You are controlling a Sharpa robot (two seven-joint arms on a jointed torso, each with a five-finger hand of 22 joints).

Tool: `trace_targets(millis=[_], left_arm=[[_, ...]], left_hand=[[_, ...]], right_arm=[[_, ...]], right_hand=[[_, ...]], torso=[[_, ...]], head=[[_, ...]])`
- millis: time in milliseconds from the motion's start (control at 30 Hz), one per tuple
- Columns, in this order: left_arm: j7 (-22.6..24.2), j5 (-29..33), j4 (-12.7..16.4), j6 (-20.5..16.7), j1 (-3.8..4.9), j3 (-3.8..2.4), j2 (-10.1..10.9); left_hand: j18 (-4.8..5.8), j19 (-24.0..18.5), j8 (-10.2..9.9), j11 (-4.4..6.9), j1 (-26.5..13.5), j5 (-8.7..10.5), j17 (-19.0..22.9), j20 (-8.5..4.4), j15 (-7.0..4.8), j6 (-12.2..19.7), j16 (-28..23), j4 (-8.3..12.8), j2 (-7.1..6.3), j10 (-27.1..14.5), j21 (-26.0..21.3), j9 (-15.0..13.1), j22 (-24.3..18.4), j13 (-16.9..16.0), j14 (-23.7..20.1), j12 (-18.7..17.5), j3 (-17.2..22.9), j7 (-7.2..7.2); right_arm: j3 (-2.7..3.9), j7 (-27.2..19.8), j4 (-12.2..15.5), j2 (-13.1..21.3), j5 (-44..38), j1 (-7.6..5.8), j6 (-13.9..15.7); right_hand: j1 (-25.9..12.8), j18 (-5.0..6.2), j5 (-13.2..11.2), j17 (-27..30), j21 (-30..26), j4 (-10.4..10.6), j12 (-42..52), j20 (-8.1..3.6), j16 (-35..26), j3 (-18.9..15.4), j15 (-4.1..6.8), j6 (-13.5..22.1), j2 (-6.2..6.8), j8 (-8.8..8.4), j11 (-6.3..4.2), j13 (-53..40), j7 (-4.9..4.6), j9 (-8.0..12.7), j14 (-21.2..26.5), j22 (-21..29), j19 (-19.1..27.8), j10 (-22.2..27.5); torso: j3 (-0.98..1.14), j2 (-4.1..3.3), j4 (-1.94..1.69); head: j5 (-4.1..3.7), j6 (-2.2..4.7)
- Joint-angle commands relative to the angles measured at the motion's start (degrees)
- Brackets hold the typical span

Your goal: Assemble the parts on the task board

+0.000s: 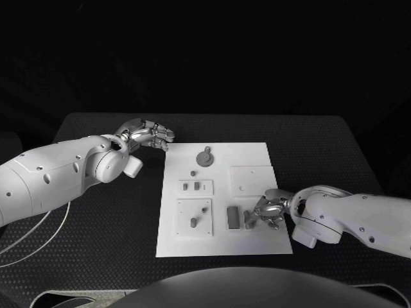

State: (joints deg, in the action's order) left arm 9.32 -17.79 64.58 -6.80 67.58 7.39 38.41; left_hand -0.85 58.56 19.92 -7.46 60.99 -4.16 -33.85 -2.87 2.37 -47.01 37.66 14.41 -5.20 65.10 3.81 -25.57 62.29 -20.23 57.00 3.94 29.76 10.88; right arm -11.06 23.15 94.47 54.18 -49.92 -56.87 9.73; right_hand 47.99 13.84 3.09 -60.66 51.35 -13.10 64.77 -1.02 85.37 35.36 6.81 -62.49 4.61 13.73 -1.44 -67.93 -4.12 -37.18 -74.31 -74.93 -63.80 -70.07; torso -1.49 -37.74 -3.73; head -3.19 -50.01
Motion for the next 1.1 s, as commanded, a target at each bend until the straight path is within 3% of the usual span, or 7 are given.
trace_targets(millis=[33,700,967,1100], left_arm=[[0.3,0.3,0.1,0.4,0.04,-0.03,-0.1],[0.3,0.3,0.1,0.3,0.04,-0.03,-0.1],[0.3,0.3,0.1,0.2,0.04,-0.03,0.0],[0.4,0.3,0.1,0.2,0.04,-0.03,-0.1]], left_hand=[[-0.21,-0.3,0.1,0.1,-0.6,-0.28,-0.1,0.0,0.45,0.3,-0.2,-0.4,-0.17,-0.3,0.1,0.1,0.0,0.0,0.0,0.2,0.0,-0.05],[-0.22,-0.3,0.1,0.09,-0.6,-0.3,-0.1,-0.01,0.46,0.3,-0.3,-0.4,-0.15,-0.3,0.2,0.1,0.0,0.0,0.0,0.2,0.0,-0.05],[-0.22,-0.3,0.2,0.09,-0.6,-0.31,-0.2,-0.01,0.45,0.3,-0.3,-0.4,-0.15,-0.3,0.2,0.1,0.0,0.0,0.0,0.2,0.0,-0.05],[-0.22,-0.3,0.2,0.1,-0.5,-0.31,-0.2,-0.01,0.45,0.3,-0.3,-0.4,-0.15,-0.3,0.2,0.1,0.0,0.0,0.0,0.2,0.0,-0.05]], right_arm=[[-0.03,-0.7,0.2,-0.3,0.5,0.14,-1.2],[-0.03,-2.6,0.2,-0.6,0.6,0.14,-1.5],[-0.04,-3.1,-0.3,0.0,-3.2,0.14,-2.7],[-0.03,-4.6,-0.4,0.4,-3.3,0.13,-1.5]], right_hand=[[-1.0,1.16,-0.2,0.1,-0.2,0.7,0.2,-0.09,0.0,0.0,0.45,-0.2,0.41,-0.19,-0.38,0.0,-0.31,0.1,-0.1,-0.6,-0.4,-0.7],[-3.6,1.16,-0.2,0.3,-0.3,2.9,0.2,-0.32,0.0,1.1,0.52,-0.2,3.06,-0.19,-0.42,-0.1,-0.28,0.3,0.1,-0.8,-0.5,-0.6],[-2.0,1.16,-0.2,0.1,-0.1,1.7,0.4,-0.54,0.1,1.9,0.57,-0.3,4.11,-0.06,-0.46,-0.2,-0.24,0.3,-0.1,-0.9,-0.6,-0.7],[-1.4,1.16,-0.2,0.3,-0.1,1.0,0.3,-0.53,0.0,1.9,0.58,-0.2,4.77,-0.05,-0.44,-0.1,-0.27,0.3,0.0,-0.9,-0.6,-0.6]], torso=[[-0.03,0.0,0.01],[-0.07,0.03,-0.05],[-0.04,0.02,0.0],[-0.02,0.02,0.03]], head=[[-0.17,0.01],[-0.15,0.01],[-0.05,0.01],[-0.06,0.01]])
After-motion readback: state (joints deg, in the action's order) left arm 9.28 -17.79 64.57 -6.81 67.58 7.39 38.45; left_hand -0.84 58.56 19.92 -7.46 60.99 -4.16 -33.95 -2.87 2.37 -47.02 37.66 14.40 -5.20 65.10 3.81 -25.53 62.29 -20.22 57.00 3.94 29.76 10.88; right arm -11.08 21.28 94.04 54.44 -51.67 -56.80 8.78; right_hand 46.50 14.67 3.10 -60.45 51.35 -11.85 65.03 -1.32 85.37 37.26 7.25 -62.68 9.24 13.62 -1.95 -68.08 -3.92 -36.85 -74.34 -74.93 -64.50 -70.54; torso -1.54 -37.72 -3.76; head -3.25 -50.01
